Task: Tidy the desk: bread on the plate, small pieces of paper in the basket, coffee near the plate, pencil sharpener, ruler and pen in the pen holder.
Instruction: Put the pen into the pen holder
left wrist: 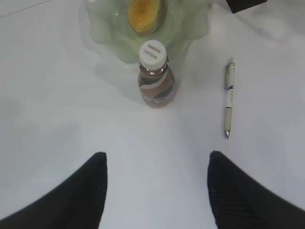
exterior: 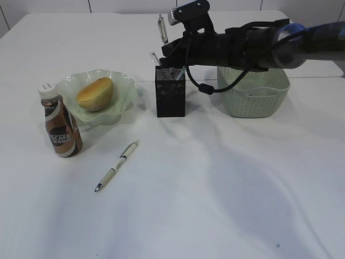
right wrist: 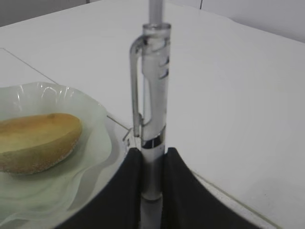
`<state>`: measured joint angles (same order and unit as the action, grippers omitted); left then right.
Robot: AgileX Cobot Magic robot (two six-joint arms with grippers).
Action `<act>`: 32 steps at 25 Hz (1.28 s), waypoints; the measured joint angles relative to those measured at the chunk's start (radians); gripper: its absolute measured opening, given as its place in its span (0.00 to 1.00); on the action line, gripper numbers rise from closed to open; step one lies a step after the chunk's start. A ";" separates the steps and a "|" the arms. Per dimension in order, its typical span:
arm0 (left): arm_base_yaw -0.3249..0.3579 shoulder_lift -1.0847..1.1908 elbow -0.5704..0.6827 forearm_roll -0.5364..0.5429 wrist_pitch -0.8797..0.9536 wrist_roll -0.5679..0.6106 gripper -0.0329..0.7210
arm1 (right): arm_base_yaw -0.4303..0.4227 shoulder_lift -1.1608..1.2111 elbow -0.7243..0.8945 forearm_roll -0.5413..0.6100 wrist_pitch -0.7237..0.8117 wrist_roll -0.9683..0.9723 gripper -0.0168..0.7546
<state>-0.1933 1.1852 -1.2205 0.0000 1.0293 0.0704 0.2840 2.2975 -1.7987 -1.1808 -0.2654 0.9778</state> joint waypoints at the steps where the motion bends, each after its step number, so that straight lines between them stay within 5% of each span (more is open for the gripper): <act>1: 0.000 0.000 0.000 0.000 0.000 0.000 0.66 | 0.000 0.000 0.000 -0.022 0.000 0.017 0.15; 5: 0.000 0.000 0.000 0.000 0.000 0.000 0.66 | 0.000 0.000 0.000 -0.142 -0.002 0.129 0.17; 11: 0.000 0.000 0.000 0.000 0.000 0.000 0.66 | 0.000 0.000 0.000 -0.176 -0.003 0.190 0.23; 17: 0.000 0.000 0.000 0.000 0.000 0.000 0.66 | 0.000 0.000 0.000 -0.315 -0.008 0.333 0.37; 24: 0.000 0.000 0.000 0.000 0.000 0.000 0.66 | 0.000 -0.002 0.000 -0.630 -0.109 0.540 0.39; 32: 0.000 0.000 0.000 0.000 0.000 0.000 0.66 | 0.000 -0.076 0.000 -0.663 -0.207 0.580 0.39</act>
<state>-0.1933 1.1852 -1.2205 0.0000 1.0293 0.0704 0.2840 2.2220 -1.7987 -1.8438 -0.4724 1.5582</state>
